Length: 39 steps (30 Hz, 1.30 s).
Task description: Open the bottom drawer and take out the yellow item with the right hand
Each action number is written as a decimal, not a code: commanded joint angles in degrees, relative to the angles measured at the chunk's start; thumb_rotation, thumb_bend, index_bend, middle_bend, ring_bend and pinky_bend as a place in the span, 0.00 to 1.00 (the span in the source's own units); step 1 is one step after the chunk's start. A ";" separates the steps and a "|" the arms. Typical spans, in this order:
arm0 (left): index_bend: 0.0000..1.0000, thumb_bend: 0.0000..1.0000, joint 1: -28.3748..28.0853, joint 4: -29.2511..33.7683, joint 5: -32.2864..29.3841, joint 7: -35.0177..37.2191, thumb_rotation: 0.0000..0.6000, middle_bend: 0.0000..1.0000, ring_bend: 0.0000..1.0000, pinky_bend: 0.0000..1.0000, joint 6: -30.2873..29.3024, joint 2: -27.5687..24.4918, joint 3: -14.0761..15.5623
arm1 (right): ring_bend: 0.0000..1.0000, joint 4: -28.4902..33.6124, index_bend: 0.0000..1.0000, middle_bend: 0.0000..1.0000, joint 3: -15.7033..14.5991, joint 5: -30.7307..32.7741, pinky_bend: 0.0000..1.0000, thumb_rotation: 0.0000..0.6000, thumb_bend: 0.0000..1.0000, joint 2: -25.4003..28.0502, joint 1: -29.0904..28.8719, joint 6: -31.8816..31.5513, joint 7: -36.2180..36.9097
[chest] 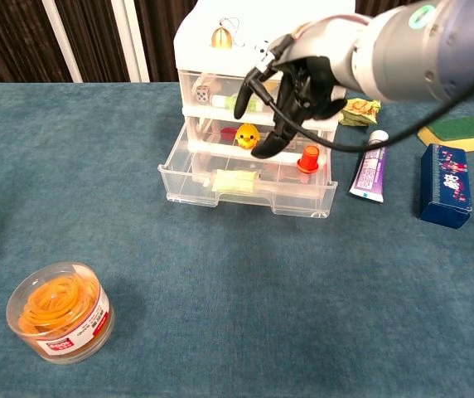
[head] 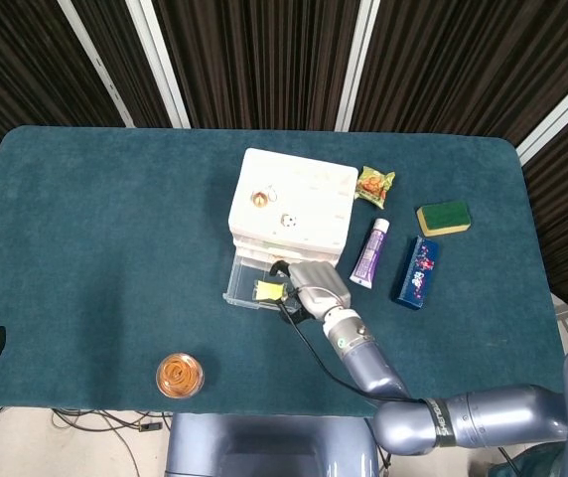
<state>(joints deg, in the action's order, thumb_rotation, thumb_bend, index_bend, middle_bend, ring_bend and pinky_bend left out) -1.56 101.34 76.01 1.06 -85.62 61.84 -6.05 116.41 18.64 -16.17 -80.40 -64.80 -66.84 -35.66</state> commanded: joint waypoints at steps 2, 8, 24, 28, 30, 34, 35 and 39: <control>0.07 0.40 0.00 0.06 -0.09 0.05 1.00 0.00 0.00 0.00 0.05 -0.03 -0.01 | 1.00 -3.46 0.33 1.00 -0.09 5.24 1.00 1.00 0.24 -1.75 -4.53 -2.01 -6.38; 0.07 0.40 -0.04 0.01 -0.22 0.19 1.00 0.00 0.00 0.00 0.25 -0.03 0.00 | 1.00 -7.77 0.33 1.00 0.80 9.94 1.00 1.00 0.24 -6.02 -8.62 -5.91 -11.60; 0.07 0.40 -0.13 0.01 -0.26 0.40 1.00 0.00 0.00 0.00 0.50 -0.12 0.03 | 1.00 -14.71 0.35 1.00 3.29 16.01 1.00 1.00 0.22 -10.05 -10.96 -1.54 -15.71; 0.07 0.40 -0.09 0.03 -0.35 0.48 1.00 0.00 0.00 0.00 0.44 -0.15 -0.02 | 1.00 -16.02 0.36 1.00 3.27 18.40 1.00 1.00 0.20 -9.47 -11.88 1.01 -17.96; 0.07 0.40 -0.11 0.02 -0.34 0.49 1.00 0.00 0.00 0.00 0.52 -0.16 0.01 | 1.00 -16.21 0.36 1.00 2.98 19.20 1.00 1.00 0.20 -9.25 -12.18 1.63 -18.79; 0.07 0.40 -0.11 0.01 -0.19 0.43 1.00 0.00 0.00 0.00 0.46 -0.14 0.06 | 1.00 -16.60 0.36 1.00 2.50 18.86 1.00 1.00 0.20 -9.73 -12.35 1.17 -18.84; 0.07 0.40 -0.10 0.02 -0.19 0.42 1.00 0.00 0.00 0.00 0.42 -0.14 0.06 | 1.00 -16.77 0.36 1.00 2.34 18.51 1.00 1.00 0.20 -9.99 -12.42 0.85 -18.83; 0.07 0.40 -0.09 0.06 -0.25 0.44 1.00 0.00 0.00 0.00 0.40 -0.16 0.02 | 1.00 -17.24 0.36 1.00 1.86 17.69 1.00 1.00 0.20 -10.93 -12.67 0.14 -18.98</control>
<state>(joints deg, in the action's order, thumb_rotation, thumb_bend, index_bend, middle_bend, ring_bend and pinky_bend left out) -1.65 101.41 75.76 1.50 -85.21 61.68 -6.03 99.26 20.59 1.58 -91.20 -77.40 -66.63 -54.60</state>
